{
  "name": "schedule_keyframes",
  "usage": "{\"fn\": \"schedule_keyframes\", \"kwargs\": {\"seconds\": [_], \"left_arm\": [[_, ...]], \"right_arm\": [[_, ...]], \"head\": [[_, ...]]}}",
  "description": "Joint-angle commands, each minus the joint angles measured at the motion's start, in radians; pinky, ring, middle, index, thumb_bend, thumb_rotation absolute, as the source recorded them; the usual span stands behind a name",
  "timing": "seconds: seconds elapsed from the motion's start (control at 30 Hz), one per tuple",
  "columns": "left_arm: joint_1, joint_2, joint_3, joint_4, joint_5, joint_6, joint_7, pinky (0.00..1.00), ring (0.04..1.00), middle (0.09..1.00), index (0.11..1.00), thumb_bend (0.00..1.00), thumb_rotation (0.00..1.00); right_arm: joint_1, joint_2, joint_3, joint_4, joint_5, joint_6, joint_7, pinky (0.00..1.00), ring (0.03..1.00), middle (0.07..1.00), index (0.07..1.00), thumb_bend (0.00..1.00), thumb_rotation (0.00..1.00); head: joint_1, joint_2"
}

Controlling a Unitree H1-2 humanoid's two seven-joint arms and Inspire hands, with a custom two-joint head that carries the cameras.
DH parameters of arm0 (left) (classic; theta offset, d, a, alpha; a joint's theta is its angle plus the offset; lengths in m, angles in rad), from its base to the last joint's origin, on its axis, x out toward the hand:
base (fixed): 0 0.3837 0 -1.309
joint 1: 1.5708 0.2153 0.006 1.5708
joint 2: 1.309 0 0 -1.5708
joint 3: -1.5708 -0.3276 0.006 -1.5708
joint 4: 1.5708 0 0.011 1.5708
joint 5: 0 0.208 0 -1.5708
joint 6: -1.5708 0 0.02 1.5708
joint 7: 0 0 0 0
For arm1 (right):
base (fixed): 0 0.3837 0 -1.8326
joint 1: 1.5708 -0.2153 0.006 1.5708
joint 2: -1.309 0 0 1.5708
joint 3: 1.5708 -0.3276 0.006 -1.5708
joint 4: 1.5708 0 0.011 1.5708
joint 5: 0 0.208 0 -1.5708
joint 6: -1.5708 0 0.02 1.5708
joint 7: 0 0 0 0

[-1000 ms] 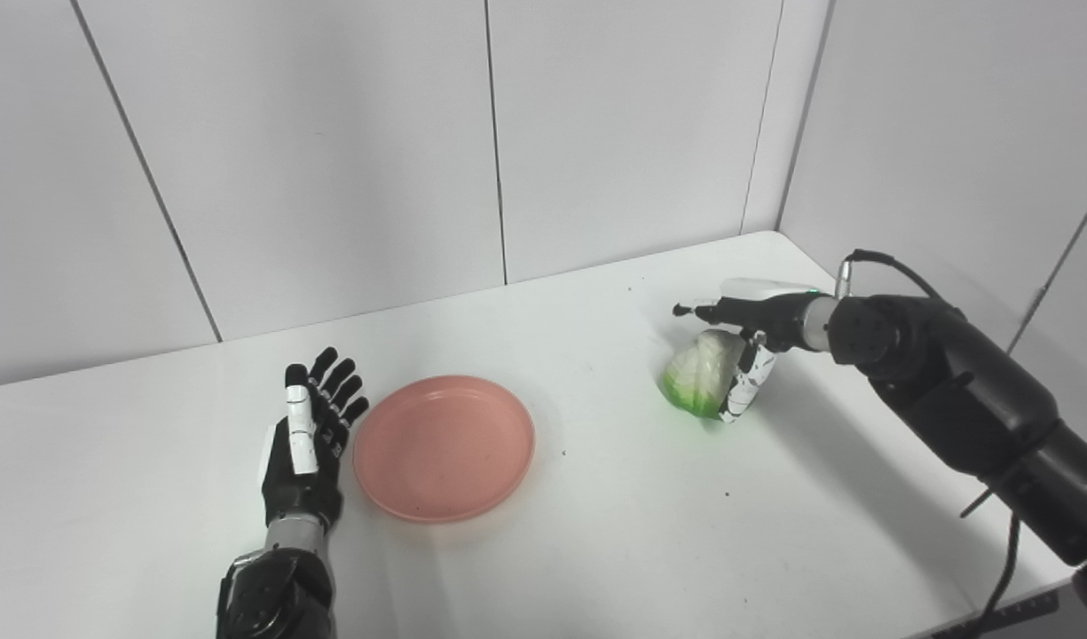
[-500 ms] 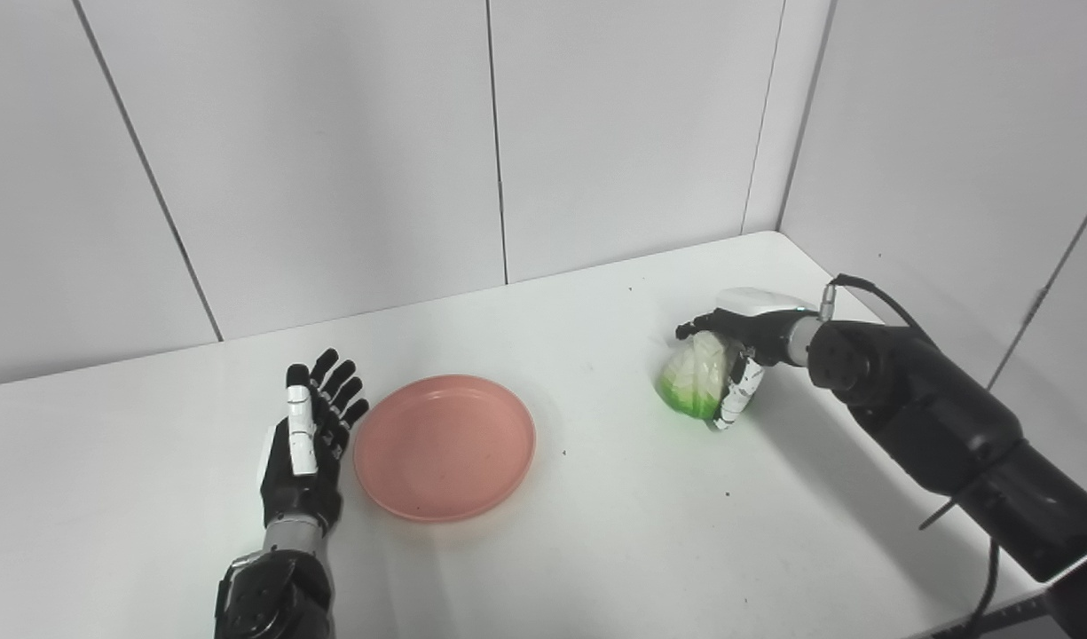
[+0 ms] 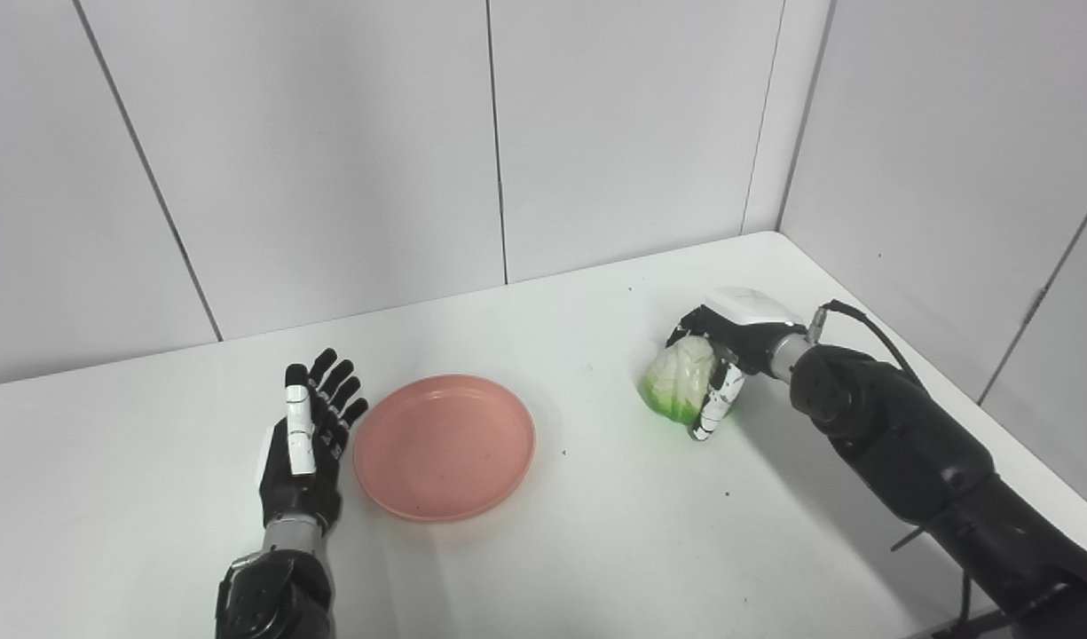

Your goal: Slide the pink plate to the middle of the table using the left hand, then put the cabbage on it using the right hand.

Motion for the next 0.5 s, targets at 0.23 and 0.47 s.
{"fn": "schedule_keyframes", "kwargs": {"seconds": [0.23, 0.47], "left_arm": [[-0.018, -0.006, -0.001, -0.016, 0.0, 0.004, 0.012, 0.87, 0.904, 0.894, 0.871, 0.8, 0.97], [-0.016, -0.005, -0.007, -0.022, -0.006, 0.014, 0.003, 0.88, 0.903, 0.895, 0.874, 0.8, 0.98]], "right_arm": [[-0.029, 0.0, -0.048, -0.092, 0.012, -0.002, -0.025, 0.29, 0.364, 0.481, 0.48, 0.53, 0.0], [-0.073, 0.054, -0.066, -0.188, 0.046, 0.043, 0.012, 0.4, 0.464, 0.515, 0.455, 0.53, 0.0]], "head": [[0.005, -0.003], [0.015, 0.003]]}}
